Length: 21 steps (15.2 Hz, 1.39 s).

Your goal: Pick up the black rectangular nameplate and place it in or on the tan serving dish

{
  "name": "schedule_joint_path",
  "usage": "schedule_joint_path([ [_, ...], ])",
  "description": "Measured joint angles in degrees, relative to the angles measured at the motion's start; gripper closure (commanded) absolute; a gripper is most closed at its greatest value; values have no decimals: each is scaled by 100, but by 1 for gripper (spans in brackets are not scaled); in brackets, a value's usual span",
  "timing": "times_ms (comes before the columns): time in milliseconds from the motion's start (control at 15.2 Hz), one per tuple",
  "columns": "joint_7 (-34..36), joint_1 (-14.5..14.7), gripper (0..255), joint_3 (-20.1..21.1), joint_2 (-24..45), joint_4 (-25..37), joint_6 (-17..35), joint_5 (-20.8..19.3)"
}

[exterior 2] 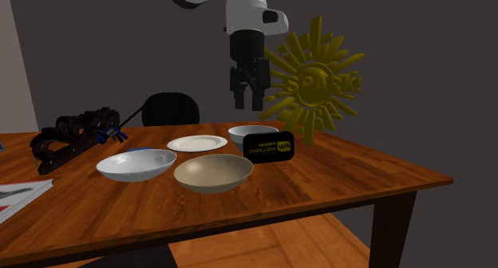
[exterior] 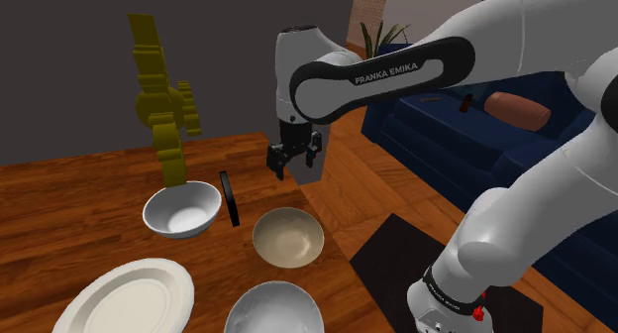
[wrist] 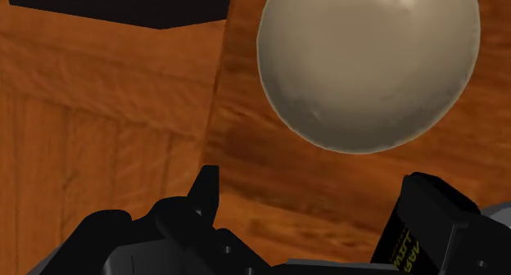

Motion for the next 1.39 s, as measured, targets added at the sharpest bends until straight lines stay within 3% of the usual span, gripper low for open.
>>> schedule_joint_path([
  [462, 1442, 107, 0, 455, 1554, 1140, 330, -574],
  [924, 2647, 500, 0, 453, 3242, 2789, 204, -1337],
  [1386, 2892, 604, 0, 375, 3674, 2811, 574, -1543],
])
